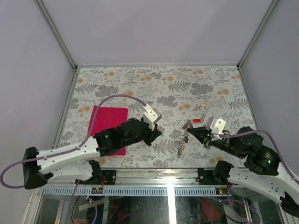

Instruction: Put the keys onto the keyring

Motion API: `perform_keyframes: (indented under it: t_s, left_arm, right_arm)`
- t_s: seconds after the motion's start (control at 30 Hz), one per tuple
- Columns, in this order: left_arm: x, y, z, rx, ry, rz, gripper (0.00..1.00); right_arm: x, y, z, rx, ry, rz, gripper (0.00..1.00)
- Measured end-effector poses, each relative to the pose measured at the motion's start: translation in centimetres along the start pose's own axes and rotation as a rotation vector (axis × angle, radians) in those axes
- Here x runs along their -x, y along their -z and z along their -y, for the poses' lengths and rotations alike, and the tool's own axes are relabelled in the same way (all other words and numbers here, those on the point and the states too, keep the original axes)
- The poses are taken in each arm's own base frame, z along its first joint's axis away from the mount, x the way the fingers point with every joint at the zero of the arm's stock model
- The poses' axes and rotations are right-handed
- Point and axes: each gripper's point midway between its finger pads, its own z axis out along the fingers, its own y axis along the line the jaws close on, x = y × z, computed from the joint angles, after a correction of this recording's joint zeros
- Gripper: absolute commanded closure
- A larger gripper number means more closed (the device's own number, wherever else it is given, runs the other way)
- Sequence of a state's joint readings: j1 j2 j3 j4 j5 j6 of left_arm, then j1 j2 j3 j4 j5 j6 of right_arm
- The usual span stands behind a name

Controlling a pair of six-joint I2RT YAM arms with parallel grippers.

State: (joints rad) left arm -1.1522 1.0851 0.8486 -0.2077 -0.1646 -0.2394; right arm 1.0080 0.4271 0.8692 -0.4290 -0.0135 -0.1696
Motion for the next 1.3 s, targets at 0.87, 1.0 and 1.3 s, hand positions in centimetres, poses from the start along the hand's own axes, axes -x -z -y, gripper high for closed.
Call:
perform_keyframes:
  t_s: [0.87, 1.0, 1.3]
  left_arm:
    - [8.0, 12.0, 9.6, -0.622, -0.296, 0.301, 1.00]
    - [8.1, 12.9, 10.2, -0.666, -0.310, 0.311, 1.00]
    - [8.5, 13.4, 10.6, -0.693, -0.326, 0.324, 1.00]
  right_arm:
    - [3.2, -2.0, -10.3, 0.645, -0.125, -0.032, 1.00]
    - [3.5, -2.3, -10.7, 0.670, -0.143, -0.026, 1.00]
    - [4.0, -2.7, -10.0, 0.624, -0.048, 0.095, 1.00]
